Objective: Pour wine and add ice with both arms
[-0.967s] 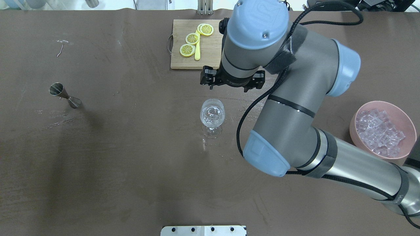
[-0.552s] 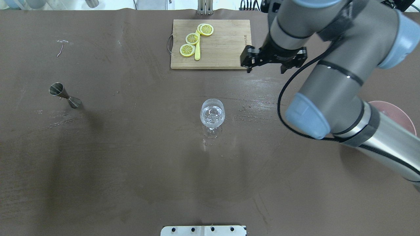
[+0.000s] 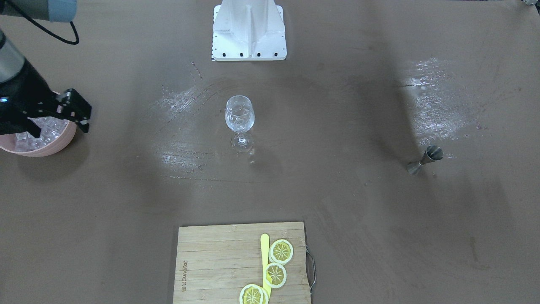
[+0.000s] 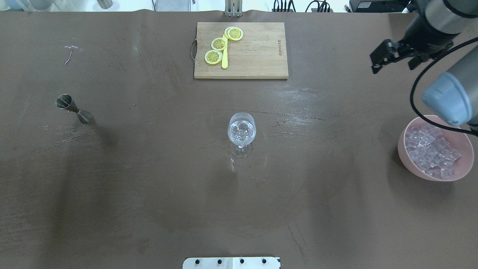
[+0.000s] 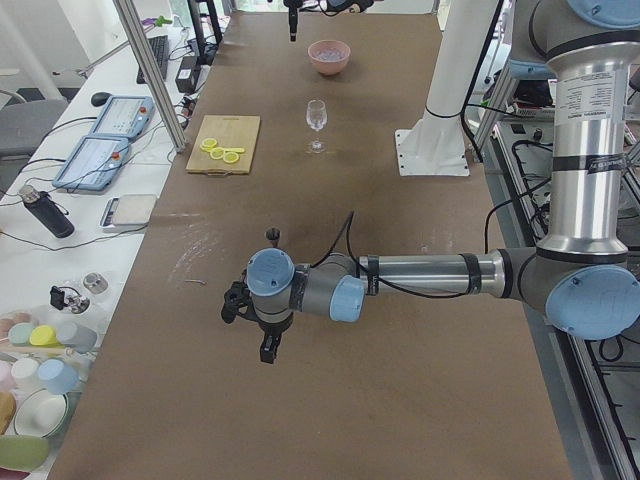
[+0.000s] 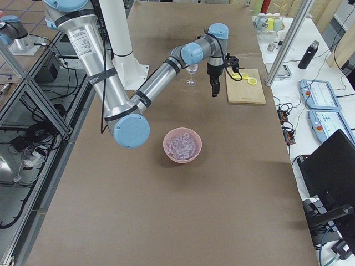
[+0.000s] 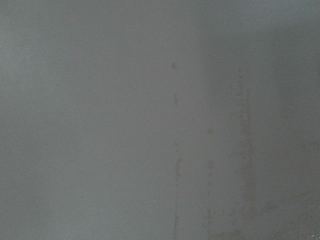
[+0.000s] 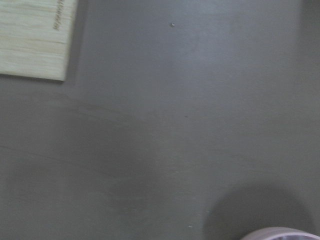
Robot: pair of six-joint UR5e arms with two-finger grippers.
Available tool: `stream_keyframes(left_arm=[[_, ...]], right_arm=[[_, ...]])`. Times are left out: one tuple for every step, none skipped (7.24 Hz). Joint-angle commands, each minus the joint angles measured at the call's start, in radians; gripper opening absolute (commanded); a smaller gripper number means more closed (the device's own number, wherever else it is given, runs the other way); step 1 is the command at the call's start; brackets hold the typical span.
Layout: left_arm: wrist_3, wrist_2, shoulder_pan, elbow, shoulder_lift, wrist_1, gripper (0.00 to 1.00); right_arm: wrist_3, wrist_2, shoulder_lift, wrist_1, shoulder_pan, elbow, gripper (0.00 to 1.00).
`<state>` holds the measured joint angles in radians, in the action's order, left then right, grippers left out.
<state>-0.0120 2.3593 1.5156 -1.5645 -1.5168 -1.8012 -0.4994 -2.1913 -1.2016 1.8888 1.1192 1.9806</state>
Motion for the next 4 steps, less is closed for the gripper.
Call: stream_keyframes(left_arm=[[0.0, 0.002, 0.0, 0.0, 0.001, 0.002, 0.98], [0.0, 0.002, 0.001, 0.0, 0.003, 0.002, 0.98], [0.0, 0.003, 0.001, 0.0, 0.01, 0.0, 0.98], [0.0, 0.003, 0.001, 0.0, 0.015, -0.004, 0.98]], right_arm=[[0.289, -0.019, -0.2, -0.007, 0.121, 0.02, 1.0], [0.406, -0.016, -0.267, -0.005, 0.17, 0.015, 1.0], [0.506, -0.015, -0.347, -0.013, 0.219, 0.003, 1.0], [0.585, -0.005, -0.402, -0.013, 0.256, -0.009, 1.0]])
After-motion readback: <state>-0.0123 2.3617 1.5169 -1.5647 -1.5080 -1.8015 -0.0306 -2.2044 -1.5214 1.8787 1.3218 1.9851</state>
